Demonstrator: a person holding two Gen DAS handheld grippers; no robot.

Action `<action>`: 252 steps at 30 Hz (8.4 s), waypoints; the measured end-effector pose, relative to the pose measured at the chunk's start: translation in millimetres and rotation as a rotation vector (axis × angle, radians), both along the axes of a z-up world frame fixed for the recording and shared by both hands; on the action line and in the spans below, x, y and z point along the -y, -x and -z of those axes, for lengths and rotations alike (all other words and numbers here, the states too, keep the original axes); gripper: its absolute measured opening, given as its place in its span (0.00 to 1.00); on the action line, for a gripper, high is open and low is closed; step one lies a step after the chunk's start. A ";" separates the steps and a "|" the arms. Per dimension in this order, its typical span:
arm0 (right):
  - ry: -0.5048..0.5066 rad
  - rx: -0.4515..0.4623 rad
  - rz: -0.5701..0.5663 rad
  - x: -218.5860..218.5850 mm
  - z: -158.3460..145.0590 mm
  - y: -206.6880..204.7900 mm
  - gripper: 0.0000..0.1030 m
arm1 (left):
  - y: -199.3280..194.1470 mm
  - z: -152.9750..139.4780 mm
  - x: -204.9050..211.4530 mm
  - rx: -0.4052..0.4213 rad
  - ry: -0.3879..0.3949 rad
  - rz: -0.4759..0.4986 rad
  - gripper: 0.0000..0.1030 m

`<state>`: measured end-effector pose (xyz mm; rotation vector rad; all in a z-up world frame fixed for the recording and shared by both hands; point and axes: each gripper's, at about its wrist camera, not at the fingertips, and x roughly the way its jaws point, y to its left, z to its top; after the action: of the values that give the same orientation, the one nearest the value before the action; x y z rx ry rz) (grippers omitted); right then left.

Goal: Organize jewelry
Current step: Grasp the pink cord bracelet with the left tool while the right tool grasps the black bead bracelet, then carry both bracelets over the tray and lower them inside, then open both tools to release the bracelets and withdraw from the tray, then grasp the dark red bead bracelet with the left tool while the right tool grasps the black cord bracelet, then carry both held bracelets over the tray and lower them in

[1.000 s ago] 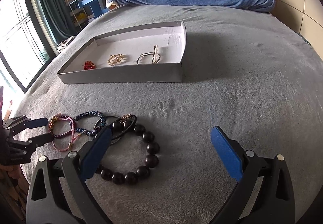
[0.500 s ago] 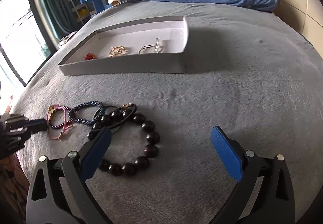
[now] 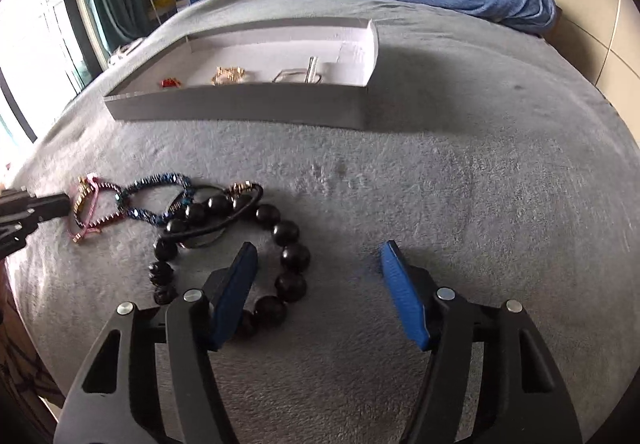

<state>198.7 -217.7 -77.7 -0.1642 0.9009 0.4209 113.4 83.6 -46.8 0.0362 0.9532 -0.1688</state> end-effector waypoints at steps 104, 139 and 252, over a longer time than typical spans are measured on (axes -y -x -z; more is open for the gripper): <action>-0.147 -0.005 -0.002 -82.1 -57.8 -137.3 0.14 | -203.6 -43.4 43.1 0.140 0.079 0.004 0.06; -0.120 0.054 0.058 -49.3 -77.9 -107.9 0.88 | -147.7 -80.9 21.2 0.225 0.029 -0.084 0.90; -0.160 0.094 0.009 -10.6 -51.7 -25.1 0.03 | -34.9 -63.8 -5.2 0.253 0.056 0.091 0.06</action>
<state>223.8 -207.1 -26.0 -0.0327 0.7718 0.4716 148.3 88.8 17.1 0.0476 0.6945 -0.2683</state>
